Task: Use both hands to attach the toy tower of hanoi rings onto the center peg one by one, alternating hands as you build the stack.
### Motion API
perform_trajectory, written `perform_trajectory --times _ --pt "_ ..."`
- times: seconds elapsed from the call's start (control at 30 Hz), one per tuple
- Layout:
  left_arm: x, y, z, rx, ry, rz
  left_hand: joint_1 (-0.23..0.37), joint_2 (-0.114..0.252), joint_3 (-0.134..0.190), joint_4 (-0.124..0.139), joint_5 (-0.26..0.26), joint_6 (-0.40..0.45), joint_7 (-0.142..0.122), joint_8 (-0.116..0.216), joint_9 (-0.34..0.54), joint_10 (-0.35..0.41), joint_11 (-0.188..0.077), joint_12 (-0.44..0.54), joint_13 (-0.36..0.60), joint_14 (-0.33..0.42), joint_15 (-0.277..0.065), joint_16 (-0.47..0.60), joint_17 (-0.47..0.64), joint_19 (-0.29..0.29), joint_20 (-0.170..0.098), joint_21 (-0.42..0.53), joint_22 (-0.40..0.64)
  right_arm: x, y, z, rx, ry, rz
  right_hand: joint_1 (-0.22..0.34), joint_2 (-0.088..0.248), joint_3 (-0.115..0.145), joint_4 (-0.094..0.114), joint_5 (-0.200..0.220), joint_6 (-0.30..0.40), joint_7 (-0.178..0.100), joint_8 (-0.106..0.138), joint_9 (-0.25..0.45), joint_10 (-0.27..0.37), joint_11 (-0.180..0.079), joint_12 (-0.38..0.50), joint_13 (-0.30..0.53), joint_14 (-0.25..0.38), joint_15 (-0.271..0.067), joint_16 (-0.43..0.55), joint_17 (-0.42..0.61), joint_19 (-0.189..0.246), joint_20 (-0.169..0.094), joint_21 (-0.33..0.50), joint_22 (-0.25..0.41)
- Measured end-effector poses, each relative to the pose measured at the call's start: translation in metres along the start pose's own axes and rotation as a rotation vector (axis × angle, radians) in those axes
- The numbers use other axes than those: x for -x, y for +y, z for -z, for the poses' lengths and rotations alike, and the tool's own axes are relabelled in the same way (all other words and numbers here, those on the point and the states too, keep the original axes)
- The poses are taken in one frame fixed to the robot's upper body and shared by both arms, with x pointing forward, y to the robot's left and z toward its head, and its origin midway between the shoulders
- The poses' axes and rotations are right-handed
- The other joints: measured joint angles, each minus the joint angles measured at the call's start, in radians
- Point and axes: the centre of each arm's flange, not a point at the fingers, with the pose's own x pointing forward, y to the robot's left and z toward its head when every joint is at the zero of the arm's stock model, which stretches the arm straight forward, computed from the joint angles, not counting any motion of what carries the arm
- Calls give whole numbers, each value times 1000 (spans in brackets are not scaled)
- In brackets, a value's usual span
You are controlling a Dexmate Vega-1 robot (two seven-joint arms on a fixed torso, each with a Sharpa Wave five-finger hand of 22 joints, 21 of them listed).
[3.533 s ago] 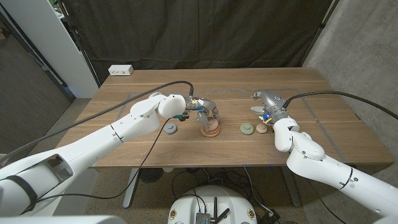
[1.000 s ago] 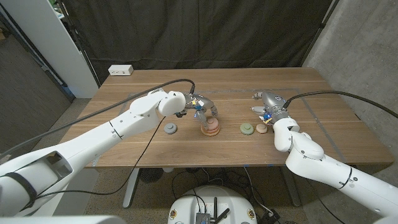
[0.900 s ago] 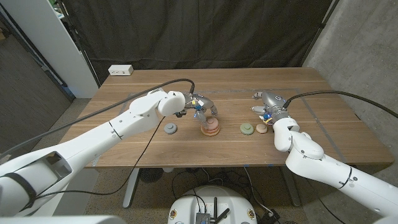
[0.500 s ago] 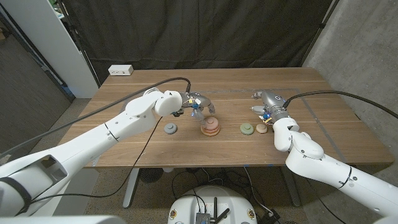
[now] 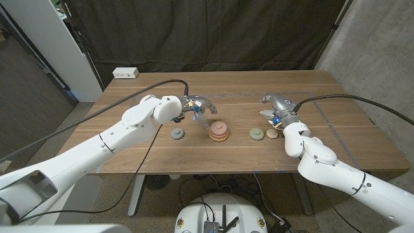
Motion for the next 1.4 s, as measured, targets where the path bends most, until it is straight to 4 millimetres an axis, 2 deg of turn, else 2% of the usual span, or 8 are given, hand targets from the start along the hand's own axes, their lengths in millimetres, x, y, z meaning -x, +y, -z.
perform_trajectory --times 0.13,0.63,0.77,1.4 --pt "6 -1 7 24 28 -16 0 8 0 0 0 -11 -11 0 0 -7 -7 0 -5 0 0 0 0 0 0 0 0 -1 0 -1 -4 -4 0 -5 -5 0 0 0 0 0 0 0 0 0 0 0 0 0 0 2 0 0 0 0" --pt "20 -6 22 67 90 -60 5 13 5 -6 4 -11 -11 0 0 -7 -7 8 -13 0 0 0 3 -2 -2 0 0 0 0 -2 -11 -9 -1 -15 -15 0 0 0 0 0 0 5 0 0 0 0 -2 2 0 6 -5 5 0 0" --pt "23 -7 25 81 105 -74 9 17 5 -14 8 -11 -11 0 0 -7 -7 8 -14 0 0 0 3 -2 -2 0 0 1 0 -1 -13 -8 0 -15 -15 0 0 0 0 0 0 5 0 0 0 0 -2 2 0 6 -5 5 0 0" --pt "33 -15 44 138 182 -123 18 26 5 -14 7 -3 -11 0 0 -3 -11 14 -23 0 0 5 3 -2 -2 0 0 1 -4 -1 -24 -4 15 -14 -14 0 0 0 0 0 0 5 0 0 0 0 -2 2 0 3 -5 5 0 0"
